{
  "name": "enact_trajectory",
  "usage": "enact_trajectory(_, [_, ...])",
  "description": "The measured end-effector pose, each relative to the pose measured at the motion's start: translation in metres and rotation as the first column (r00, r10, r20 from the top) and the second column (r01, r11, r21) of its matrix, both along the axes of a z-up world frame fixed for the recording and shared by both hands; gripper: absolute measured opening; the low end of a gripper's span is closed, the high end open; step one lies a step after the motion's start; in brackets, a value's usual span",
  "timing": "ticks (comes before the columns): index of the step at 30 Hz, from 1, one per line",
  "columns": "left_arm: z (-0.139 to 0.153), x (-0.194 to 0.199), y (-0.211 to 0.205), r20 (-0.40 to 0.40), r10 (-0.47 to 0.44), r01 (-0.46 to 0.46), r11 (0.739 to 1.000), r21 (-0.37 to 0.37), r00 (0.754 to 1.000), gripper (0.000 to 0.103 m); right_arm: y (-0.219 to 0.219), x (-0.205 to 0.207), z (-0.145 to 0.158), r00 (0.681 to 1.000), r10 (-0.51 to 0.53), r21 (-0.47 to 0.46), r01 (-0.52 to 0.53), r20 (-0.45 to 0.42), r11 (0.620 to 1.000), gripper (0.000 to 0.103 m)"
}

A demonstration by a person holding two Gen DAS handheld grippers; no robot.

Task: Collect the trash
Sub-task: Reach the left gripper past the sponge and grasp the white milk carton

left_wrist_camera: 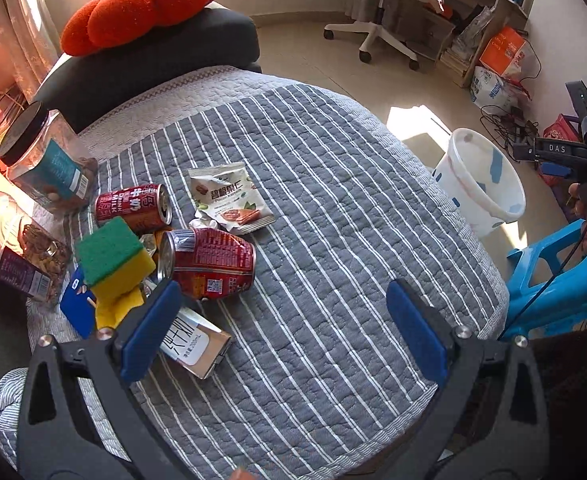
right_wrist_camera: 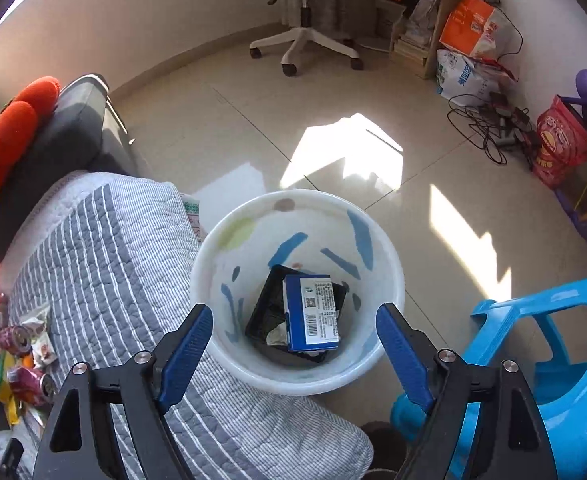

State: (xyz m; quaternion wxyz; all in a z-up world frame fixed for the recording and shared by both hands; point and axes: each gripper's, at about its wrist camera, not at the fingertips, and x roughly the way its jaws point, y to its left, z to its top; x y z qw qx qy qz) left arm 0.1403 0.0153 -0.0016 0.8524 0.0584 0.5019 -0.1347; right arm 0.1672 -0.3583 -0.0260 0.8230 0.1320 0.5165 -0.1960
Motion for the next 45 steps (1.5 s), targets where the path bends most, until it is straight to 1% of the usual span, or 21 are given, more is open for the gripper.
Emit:
enact_trajectory(3, [0.001,-0.003,0.026,-0.009,0.044,-0.044,0.999,-0.007,0.999,0.102,0.017,-0.001,0.002,0.999,0.038,-0.027,-0.039,-0.036,0.999,0.086])
enact_trajectory(7, [0.001,-0.005,0.061,-0.02,0.119,-0.119,0.993,-0.019,0.993,0.102,0.042,-0.006,0.006,0.994,0.105,-0.038,-0.106,-0.039,0.994,0.086])
enact_trajectory(10, [0.002,-0.005,0.084,-0.035,0.178,-0.179,0.983,-0.038,0.983,0.102,0.058,-0.01,0.009,0.99,0.139,-0.025,-0.14,-0.037,0.99,0.086])
enact_trajectory(13, [-0.004,-0.003,0.104,-0.06,0.232,-0.235,0.971,-0.04,0.971,0.102,0.073,-0.012,0.01,0.986,0.166,-0.006,-0.166,-0.033,0.986,0.087])
enact_trajectory(17, [-0.018,0.002,0.124,-0.11,0.29,-0.295,0.955,-0.024,0.951,0.102,0.091,-0.012,0.009,0.98,0.197,0.013,-0.197,-0.034,0.98,0.087])
enact_trajectory(20, [-0.03,0.009,0.136,-0.155,0.334,-0.341,0.94,-0.018,0.93,0.102,0.104,-0.011,0.007,0.974,0.221,0.028,-0.22,-0.038,0.975,0.087])
enact_trajectory(22, [-0.036,0.01,0.142,-0.184,0.373,-0.384,0.923,-0.025,0.909,0.102,0.111,-0.01,0.005,0.971,0.234,0.036,-0.233,-0.04,0.972,0.087])
enact_trajectory(24, [-0.042,0.006,0.145,-0.205,0.414,-0.434,0.899,-0.061,0.887,0.102,0.118,-0.008,0.003,0.969,0.245,0.043,-0.244,-0.042,0.969,0.087])
enact_trajectory(26, [-0.051,0.001,0.137,-0.234,0.421,-0.453,0.885,-0.105,0.876,0.102,0.123,-0.007,0.001,0.966,0.254,0.048,-0.252,-0.044,0.967,0.087])
enact_trajectory(29, [-0.069,-0.001,0.115,-0.274,0.41,-0.454,0.883,-0.122,0.87,0.102,0.13,-0.004,-0.002,0.963,0.266,0.051,-0.263,-0.053,0.963,0.087])
enact_trajectory(31, [-0.077,0.001,0.098,-0.262,0.408,-0.446,0.889,-0.102,0.874,0.101,0.132,-0.002,-0.004,0.962,0.267,0.052,-0.264,-0.059,0.963,0.087])
enact_trajectory(33, [-0.084,0.007,0.087,-0.242,0.416,-0.447,0.891,-0.087,0.877,0.097,0.134,0.0,-0.006,0.962,0.267,0.058,-0.264,-0.063,0.963,0.087])
enact_trajectory(35, [-0.088,0.013,0.082,-0.221,0.426,-0.451,0.889,-0.076,0.877,0.096,0.136,0.0,-0.008,0.961,0.269,0.067,-0.265,-0.064,0.962,0.087])
enact_trajectory(38, [-0.097,0.024,0.081,-0.207,0.429,-0.447,0.894,-0.042,0.879,0.082,0.142,0.001,-0.01,0.957,0.281,0.074,-0.276,-0.07,0.958,0.087])
enact_trajectory(39, [-0.099,0.027,0.085,-0.214,0.434,-0.451,0.892,-0.039,0.875,0.075,0.144,0.001,-0.011,0.955,0.288,0.075,-0.283,-0.073,0.956,0.087])
enact_trajectory(42, [-0.103,0.029,0.092,-0.227,0.43,-0.453,0.889,-0.06,0.874,0.071,0.15,0.0,-0.012,0.948,0.309,0.07,-0.304,-0.077,0.95,0.087])
enact_trajectory(44, [-0.102,0.029,0.093,-0.234,0.404,-0.43,0.9,-0.074,0.884,0.066,0.152,-0.001,-0.012,0.945,0.318,0.065,-0.314,-0.079,0.947,0.087])
enact_trajectory(45, [-0.099,0.026,0.092,-0.245,0.382,-0.413,0.906,-0.089,0.891,0.062,0.153,-0.001,-0.012,0.944,0.321,0.063,-0.317,-0.081,0.946,0.087])
